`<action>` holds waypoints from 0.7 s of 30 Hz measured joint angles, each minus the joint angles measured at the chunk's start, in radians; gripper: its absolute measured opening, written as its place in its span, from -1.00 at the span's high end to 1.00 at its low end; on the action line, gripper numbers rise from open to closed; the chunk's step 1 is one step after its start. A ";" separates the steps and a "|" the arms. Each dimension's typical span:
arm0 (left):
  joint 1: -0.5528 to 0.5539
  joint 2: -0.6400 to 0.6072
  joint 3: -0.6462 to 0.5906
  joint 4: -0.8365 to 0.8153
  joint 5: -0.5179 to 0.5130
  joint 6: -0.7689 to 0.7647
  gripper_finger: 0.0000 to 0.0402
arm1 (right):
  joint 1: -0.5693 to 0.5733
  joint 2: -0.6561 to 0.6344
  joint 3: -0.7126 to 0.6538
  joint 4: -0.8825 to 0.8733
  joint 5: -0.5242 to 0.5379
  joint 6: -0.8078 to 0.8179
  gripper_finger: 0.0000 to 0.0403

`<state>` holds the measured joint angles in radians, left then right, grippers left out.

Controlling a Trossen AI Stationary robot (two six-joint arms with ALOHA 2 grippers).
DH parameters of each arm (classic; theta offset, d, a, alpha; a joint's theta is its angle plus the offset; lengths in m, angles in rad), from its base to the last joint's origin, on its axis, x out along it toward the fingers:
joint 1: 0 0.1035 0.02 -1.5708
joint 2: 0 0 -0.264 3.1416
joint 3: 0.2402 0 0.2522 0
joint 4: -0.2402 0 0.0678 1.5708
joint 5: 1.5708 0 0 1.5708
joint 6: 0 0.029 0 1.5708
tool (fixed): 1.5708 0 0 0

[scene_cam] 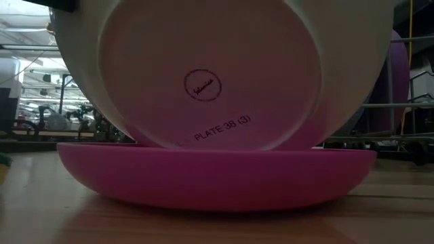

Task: Sort dishes
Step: Put the blue pattern plate in the dish rack

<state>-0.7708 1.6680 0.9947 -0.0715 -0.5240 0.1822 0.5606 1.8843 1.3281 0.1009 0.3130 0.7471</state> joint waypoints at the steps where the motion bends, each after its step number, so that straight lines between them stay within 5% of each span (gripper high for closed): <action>1: 0.000 0.000 0.000 0.000 0.000 0.000 0.99 | 0.000 0.000 0.000 0.000 -0.001 0.000 0.63; 7: 0.000 0.000 0.000 0.000 -0.001 -0.026 0.99 | 0.000 0.000 0.000 0.050 0.042 0.006 0.63; 15: 0.000 0.000 0.000 0.002 -0.001 -0.037 0.99 | 0.000 0.000 0.000 0.318 -0.161 0.003 0.63; 21: 0.000 0.000 0.000 0.002 -0.008 -0.038 0.99 | 0.001 -0.003 0.000 0.498 -0.176 -0.069 0.63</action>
<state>-0.7708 1.6680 0.9947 -0.0692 -0.5323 0.1437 0.5613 1.8815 1.3281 0.5988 0.1374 0.6784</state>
